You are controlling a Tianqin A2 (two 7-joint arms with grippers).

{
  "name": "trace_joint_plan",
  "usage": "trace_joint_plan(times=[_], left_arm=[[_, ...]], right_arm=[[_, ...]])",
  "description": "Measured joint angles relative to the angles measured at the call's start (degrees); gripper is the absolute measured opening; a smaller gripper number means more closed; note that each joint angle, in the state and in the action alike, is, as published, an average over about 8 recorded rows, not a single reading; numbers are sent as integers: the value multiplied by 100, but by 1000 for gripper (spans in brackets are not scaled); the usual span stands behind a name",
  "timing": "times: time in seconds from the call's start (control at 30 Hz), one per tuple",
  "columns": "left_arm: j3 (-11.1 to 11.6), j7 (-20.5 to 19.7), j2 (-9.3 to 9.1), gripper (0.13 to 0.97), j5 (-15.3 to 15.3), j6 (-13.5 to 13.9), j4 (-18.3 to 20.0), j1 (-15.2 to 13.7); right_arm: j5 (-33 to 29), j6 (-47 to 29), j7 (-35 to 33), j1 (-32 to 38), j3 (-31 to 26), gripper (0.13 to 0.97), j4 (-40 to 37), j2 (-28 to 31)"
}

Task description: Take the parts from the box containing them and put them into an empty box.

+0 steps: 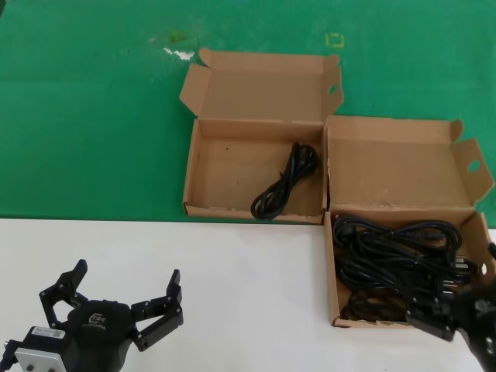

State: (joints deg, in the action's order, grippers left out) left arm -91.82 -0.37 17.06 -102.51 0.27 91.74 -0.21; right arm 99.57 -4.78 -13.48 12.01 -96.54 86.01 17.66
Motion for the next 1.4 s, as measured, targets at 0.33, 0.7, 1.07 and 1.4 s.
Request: trace_joint_plan(times=[0.33,0.7,1.07,1.4], left_arm=[[8,21,7,966,-35,-15,-4,12],[13,32,11,966,-53,-23,-5,18],[13,32,11,966,-53,-23,-5,18],[13,32,11,966,-53,-23,-5,18]], right_arm=[[203,272,768,-684,277,966,322,-27],[305,408,1151,-1025,416,966,484,-40],[305,409,1153,-1027,417,966,485,-40],[305,409,1153,-1027,417,966,484,-40]])
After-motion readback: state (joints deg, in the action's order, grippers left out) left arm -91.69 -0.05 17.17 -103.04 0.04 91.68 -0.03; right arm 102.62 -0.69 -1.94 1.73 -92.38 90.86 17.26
